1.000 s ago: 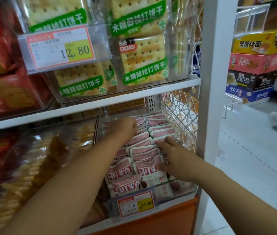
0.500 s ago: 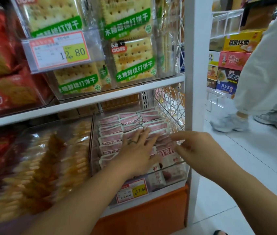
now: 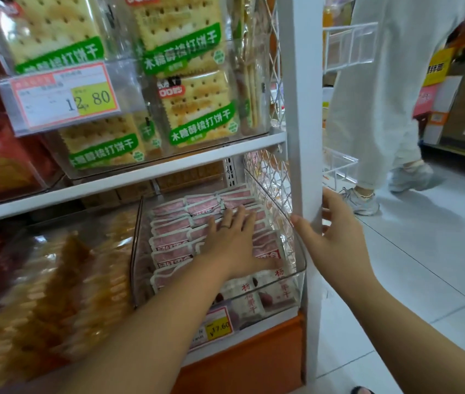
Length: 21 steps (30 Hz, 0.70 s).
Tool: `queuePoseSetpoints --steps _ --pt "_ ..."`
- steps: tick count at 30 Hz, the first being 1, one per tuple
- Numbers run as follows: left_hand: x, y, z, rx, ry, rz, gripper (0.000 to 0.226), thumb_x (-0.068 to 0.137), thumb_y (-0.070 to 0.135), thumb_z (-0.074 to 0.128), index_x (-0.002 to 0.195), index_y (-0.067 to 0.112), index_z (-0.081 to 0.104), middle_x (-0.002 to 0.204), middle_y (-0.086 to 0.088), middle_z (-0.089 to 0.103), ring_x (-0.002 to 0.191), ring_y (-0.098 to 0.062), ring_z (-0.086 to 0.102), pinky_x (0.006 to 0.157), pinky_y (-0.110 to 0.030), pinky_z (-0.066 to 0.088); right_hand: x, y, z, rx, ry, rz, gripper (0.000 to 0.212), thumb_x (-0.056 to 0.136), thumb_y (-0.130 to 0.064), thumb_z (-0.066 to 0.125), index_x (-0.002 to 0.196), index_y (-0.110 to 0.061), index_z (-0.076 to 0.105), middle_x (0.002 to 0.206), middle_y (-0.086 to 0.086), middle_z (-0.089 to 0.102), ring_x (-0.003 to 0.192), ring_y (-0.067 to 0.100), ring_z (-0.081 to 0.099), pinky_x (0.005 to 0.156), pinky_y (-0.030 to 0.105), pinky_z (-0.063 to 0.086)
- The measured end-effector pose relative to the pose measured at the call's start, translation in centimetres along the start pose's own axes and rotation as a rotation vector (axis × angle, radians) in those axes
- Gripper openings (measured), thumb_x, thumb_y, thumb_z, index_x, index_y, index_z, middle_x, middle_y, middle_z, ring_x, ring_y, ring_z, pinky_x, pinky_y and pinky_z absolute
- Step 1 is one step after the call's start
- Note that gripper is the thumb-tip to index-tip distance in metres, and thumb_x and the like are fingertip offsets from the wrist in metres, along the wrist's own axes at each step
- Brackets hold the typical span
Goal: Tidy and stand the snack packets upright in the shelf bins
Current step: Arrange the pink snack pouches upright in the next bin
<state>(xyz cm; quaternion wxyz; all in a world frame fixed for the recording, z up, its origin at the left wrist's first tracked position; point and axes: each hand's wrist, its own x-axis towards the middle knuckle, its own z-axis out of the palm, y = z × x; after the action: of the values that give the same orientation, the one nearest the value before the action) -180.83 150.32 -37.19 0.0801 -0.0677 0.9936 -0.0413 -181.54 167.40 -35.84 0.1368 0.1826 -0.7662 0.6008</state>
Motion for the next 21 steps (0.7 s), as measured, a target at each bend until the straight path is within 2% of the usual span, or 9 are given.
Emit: queuePoseSetpoints --steps 5,9,12,18,20,21 --pt "0.2 0.2 0.1 0.045 0.006 0.025 0.121 0.064 0.092 0.034 0.151 0.022 -0.011 0.159 0.000 -0.009 0.145 -0.028 -0.012 0.115 -0.055 -0.007 0.0 0.3 0.1 -0.014 0.018 -0.017 0.039 0.084 -0.024 0.066 0.120 -0.031 0.052 0.112 -0.012 0.061 0.097 0.004 0.056 0.077 0.016 0.046" --pt "1.0 -0.2 0.2 0.030 -0.026 0.035 0.124 0.059 0.094 0.035 0.150 0.025 -0.014 0.158 -0.003 -0.016 0.143 -0.033 -0.018 0.115 -0.056 -0.008 -0.1 0.1 0.3 0.001 0.042 0.012 0.041 0.084 -0.023 0.066 0.123 -0.028 0.052 0.113 -0.010 0.061 0.101 0.008 0.056 0.086 0.029 0.051" --pt "2.2 -0.6 0.0 0.009 -0.065 0.035 0.127 0.056 0.095 0.037 0.149 0.027 -0.017 0.155 -0.004 -0.025 0.141 -0.035 -0.024 0.115 -0.056 -0.008 -0.1 0.0 0.4 -0.004 0.048 0.023 0.043 0.083 -0.025 0.065 0.124 -0.026 0.052 0.114 -0.008 0.061 0.102 0.010 0.057 0.087 0.031 0.051" --pt "2.4 -0.6 -0.8 -0.030 -0.092 0.039 0.129 0.052 0.095 0.042 0.149 0.030 -0.012 0.157 -0.002 -0.018 0.143 -0.033 -0.017 0.116 -0.055 -0.005 -0.2 0.3 0.4 -0.019 0.027 -0.007 0.047 0.083 -0.027 0.064 0.128 -0.026 0.050 0.116 -0.008 0.060 0.104 0.009 0.056 0.089 0.035 0.052" --pt "1.7 -0.7 -0.8 -0.036 -0.067 0.057 0.126 0.054 0.094 0.041 0.150 0.030 -0.012 0.157 -0.001 -0.020 0.144 -0.030 -0.017 0.116 -0.054 -0.007 -0.8 0.3 0.4 -0.044 0.098 -0.061 0.050 0.084 -0.022 0.065 0.132 -0.022 0.048 0.122 -0.006 0.055 0.110 0.010 0.052 0.094 0.034 0.049" --pt "1.3 -0.8 -0.7 -0.042 -0.048 0.071 0.123 0.057 0.093 0.040 0.150 0.031 -0.012 0.156 0.000 -0.023 0.144 -0.028 -0.018 0.115 -0.053 -0.009 -1.1 0.2 0.4 -0.072 0.169 -0.148 0.049 0.085 -0.018 0.064 0.131 -0.018 0.048 0.122 -0.003 0.053 0.111 0.011 0.051 0.095 0.032 0.047"
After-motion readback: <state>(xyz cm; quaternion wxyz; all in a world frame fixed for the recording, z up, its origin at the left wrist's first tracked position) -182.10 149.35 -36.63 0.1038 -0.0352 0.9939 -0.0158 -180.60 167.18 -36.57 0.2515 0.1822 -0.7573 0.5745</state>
